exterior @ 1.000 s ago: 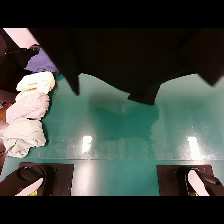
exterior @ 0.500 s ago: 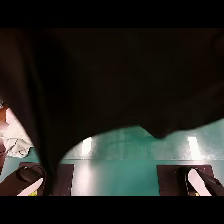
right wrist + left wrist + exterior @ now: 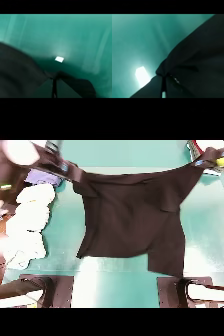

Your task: Fold the shirts.

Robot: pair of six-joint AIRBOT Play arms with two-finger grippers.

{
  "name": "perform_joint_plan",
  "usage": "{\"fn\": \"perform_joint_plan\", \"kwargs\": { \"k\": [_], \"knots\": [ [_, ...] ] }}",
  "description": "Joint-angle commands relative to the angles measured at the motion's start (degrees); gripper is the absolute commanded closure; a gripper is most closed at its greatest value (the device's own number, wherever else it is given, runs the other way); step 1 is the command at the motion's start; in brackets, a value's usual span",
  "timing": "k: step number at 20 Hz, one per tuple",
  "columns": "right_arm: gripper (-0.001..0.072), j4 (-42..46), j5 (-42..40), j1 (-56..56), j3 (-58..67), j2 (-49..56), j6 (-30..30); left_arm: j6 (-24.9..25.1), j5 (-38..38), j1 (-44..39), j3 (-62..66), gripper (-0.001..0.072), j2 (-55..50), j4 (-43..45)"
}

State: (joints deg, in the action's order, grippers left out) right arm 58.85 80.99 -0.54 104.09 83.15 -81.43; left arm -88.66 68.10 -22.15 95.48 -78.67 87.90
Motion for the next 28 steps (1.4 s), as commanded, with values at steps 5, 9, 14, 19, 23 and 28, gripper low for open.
{"fn": "perform_joint_plan", "kwargs": {
  "k": [5,9,14,19,23,28],
  "knots": [
    [0.0571,-0.3,-16.8,-2.2,-3.3,11.8,-0.6,-1.0,-7.2,10.4,-1.7,0.041,-12.4,-0.3],
    [0.0246,-0.3,-11.8,-0.7,-1.8,11.8,-0.6,-1.0,1.8,14.2,-1.6,0.0055,-10.1,-0.2],
    [0.0278,-0.1,-2.6,1.3,-11.1,4.5,3.6,-1.0,7.1,14.5,-10.3,0.0055,-1.5,-7.1],
    [0.0278,-0.2,-5.9,1.4,-28.7,-6.5,4.5,-4.1,3.6,6.1,-34.7,0.0054,13.2,-8.2],
    [0.0278,-0.3,-8.8,1.4,-36.0,-11.6,4.5,-8.6,-1.2,-4.9,-48.9,0.0054,16.0,-8.1],
    [0.0278,-0.3,-8.9,1.4,-38.1,-14.8,4.5,-12.5,-3.2,-8.0,-54.2,0.0054,16.0,-7.2]
  ]
}}
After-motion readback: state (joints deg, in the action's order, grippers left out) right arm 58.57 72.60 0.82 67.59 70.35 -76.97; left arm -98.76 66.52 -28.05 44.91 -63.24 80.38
